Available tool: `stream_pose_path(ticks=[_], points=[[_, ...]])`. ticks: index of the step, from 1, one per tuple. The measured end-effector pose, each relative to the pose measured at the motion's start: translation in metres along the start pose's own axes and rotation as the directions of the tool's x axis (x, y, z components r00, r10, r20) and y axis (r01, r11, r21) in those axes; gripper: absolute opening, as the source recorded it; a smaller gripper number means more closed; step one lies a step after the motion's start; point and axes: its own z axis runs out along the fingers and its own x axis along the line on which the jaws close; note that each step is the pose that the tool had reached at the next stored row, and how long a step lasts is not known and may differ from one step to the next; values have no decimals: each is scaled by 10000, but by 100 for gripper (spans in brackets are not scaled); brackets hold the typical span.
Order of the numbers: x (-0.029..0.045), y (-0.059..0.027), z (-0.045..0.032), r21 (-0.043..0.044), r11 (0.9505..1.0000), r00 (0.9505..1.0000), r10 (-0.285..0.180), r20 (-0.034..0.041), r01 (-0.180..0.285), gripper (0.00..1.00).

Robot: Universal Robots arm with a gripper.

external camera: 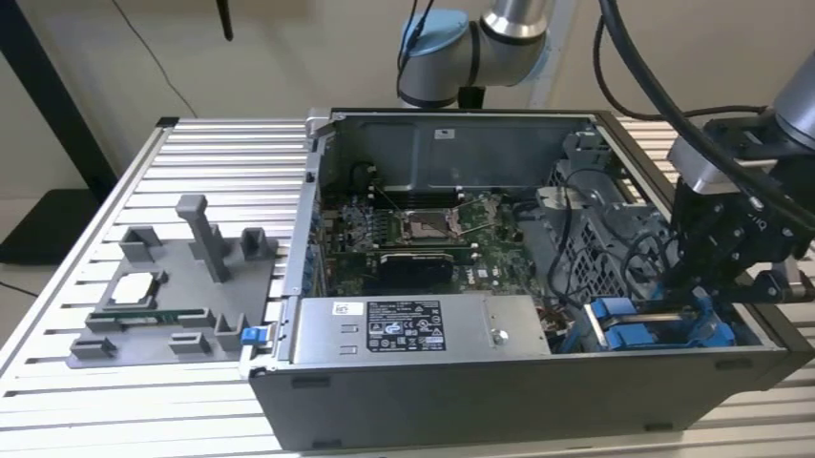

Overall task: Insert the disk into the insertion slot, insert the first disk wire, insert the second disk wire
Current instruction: 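Insert the first disk wire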

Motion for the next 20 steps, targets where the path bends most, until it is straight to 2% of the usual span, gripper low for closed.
stream_pose_path(ticks=[4, 7, 14, 20], points=[[-9, 2, -129, 1, 10000, 10000, 1, 2, -1, 100], [-19, 3, -181, 1, 10000, 10000, 1, 1, -1, 100], [-68, -11, -236, 1, 10000, 10000, 1, 1, -1, 100], [-97, -86, -246, 1, 10000, 10000, 1, 0, -1, 100]])
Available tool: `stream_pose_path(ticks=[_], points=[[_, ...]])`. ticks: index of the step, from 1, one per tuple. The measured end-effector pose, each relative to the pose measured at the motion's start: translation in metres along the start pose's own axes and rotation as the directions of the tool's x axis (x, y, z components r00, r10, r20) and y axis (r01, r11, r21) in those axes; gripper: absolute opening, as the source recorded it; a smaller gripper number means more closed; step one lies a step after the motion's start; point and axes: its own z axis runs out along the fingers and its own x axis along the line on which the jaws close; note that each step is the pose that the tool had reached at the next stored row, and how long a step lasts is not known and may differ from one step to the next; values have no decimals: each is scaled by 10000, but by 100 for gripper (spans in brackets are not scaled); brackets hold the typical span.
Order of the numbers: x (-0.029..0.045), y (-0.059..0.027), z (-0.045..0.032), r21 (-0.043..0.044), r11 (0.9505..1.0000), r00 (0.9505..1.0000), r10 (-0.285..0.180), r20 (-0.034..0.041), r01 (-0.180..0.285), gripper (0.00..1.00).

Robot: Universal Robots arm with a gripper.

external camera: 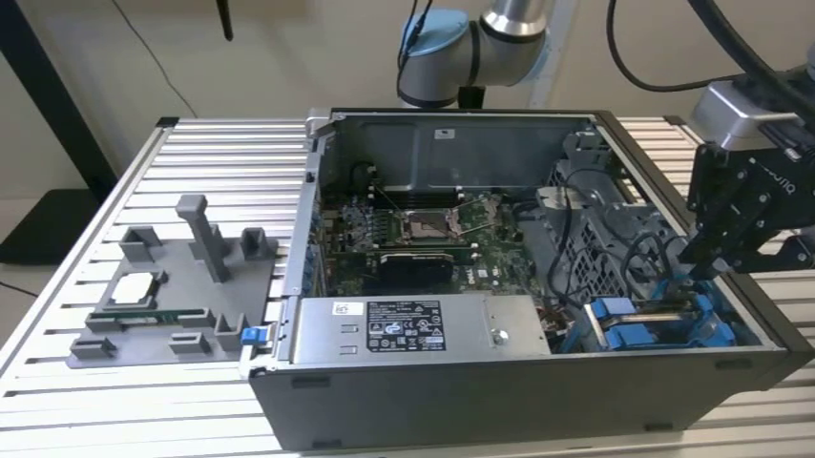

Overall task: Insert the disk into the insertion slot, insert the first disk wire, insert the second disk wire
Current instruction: 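Insert the first disk wire, then insert the second disk wire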

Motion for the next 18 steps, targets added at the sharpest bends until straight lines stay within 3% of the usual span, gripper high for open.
stream_pose_path(ticks=[7, 11, 18], points=[[-46, -83, -35, 0, 10000, 10000, 0, 3, 0, 100], [-75, -101, -91, 0, 10000, 10000, 0, 3, 0, 100], [-115, -169, -94, 0, 10000, 10000, 0, 6, 0, 100]])
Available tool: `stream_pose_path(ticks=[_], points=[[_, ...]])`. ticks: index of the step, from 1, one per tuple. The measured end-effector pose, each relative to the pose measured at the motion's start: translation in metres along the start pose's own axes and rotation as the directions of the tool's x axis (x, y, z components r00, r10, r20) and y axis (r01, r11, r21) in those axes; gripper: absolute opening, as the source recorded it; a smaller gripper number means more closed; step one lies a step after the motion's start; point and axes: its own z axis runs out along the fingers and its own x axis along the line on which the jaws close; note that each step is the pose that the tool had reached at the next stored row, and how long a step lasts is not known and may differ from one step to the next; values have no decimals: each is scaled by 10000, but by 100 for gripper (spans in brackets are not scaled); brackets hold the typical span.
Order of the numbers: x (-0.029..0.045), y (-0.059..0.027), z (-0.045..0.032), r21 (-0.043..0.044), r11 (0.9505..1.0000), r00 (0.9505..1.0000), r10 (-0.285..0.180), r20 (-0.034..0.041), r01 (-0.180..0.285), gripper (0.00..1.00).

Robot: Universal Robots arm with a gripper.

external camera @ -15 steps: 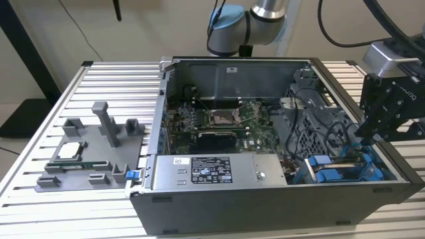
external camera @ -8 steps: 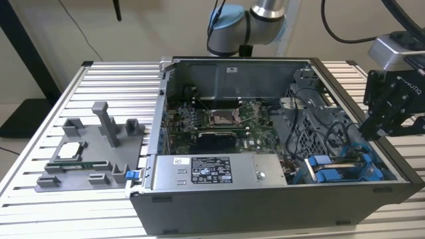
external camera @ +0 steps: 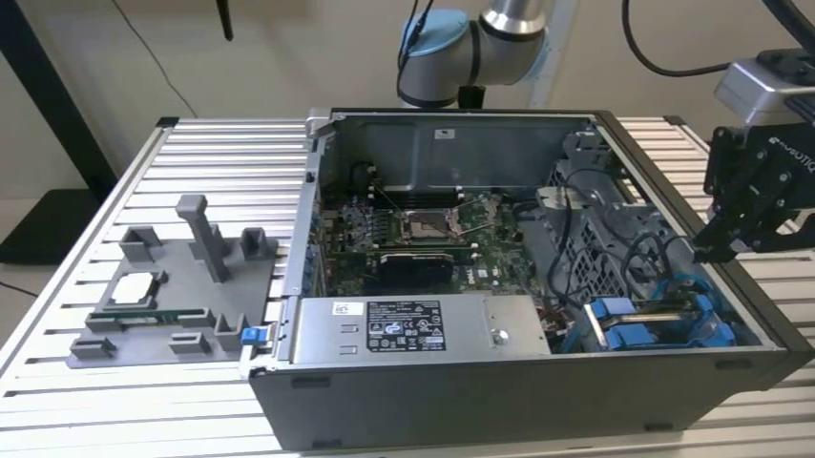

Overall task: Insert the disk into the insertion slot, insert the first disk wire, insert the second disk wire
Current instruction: 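Insert the second disk wire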

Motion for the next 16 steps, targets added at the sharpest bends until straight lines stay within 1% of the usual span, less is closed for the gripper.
stream_pose_path(ticks=[3, 4, 8, 12, 13, 16], points=[[-15, -23, 4, 0, 10000, 10000, 0, 1, 0, 100], [-18, -26, 6, 0, 10000, 10000, -1, 12, 1, 100], [-21, -35, 34, 0, 10000, 10000, -1, 100, 1, 100], [-19, -47, 68, -2, 10000, 9999, -2, 152, 2, 100], [-19, -49, 73, -2, 10000, 9998, -1, 173, 1, 100], [-18, -50, 83, -1, 10000, 9996, 22, 286, -22, 100]])
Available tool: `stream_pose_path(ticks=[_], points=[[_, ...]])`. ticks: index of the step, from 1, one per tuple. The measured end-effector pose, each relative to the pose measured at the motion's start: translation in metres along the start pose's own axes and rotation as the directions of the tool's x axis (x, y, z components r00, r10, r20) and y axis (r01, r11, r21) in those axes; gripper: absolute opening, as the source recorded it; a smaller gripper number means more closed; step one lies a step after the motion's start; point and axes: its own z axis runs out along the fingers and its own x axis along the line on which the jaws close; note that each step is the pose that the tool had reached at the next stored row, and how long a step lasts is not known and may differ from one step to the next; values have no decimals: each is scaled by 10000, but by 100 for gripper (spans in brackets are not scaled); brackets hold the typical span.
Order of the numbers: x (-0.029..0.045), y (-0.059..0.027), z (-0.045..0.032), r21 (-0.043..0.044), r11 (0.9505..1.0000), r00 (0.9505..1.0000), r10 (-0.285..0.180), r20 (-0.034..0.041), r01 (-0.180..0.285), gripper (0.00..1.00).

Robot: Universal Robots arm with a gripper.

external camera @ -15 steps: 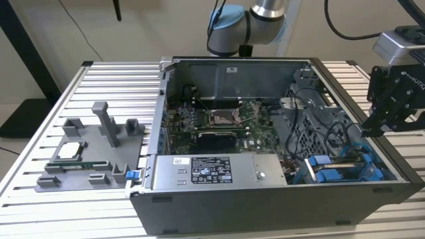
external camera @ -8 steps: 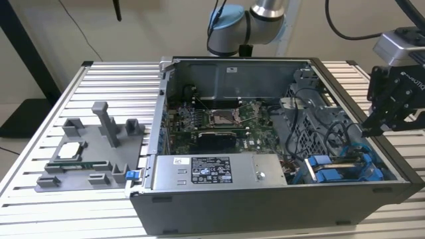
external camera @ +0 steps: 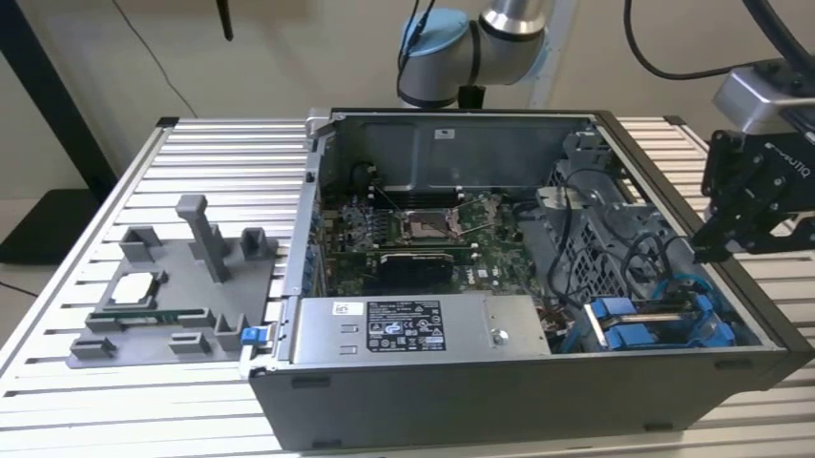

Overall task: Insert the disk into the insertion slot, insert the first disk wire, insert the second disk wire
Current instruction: 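Insert the second disk wire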

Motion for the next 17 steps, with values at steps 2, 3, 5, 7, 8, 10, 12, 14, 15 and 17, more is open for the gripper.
stream_pose_path(ticks=[2, 3, 5, 7, 8, 10, 12, 14, 15, 17], points=[[0, 0, 9, 1, 10000, 10000, 32, 39, -32, 100], [0, -1, 13, 3, 10000, 10000, 49, 47, -49, 100], [2, -1, 21, 4, 10000, 9999, 85, 57, -85, 100], [4, -1, 26, 3, 9999, 9999, 124, 63, -124, 100], [6, -2, 28, 3, 9999, 9999, 148, 67, -148, 100], [11, -2, 32, 6, 9998, 9998, 204, 72, -204, 100], [16, -2, 34, 11, 9996, 9996, 273, 83, -273, 100], [21, -2, 37, 16, 9994, 9993, 355, 100, -355, 100], [25, -2, 38, 19, 9992, 9992, 396, 109, -396, 100], [27, -2, 38, 22, 9991, 9990, 435, 114, -435, 100]])
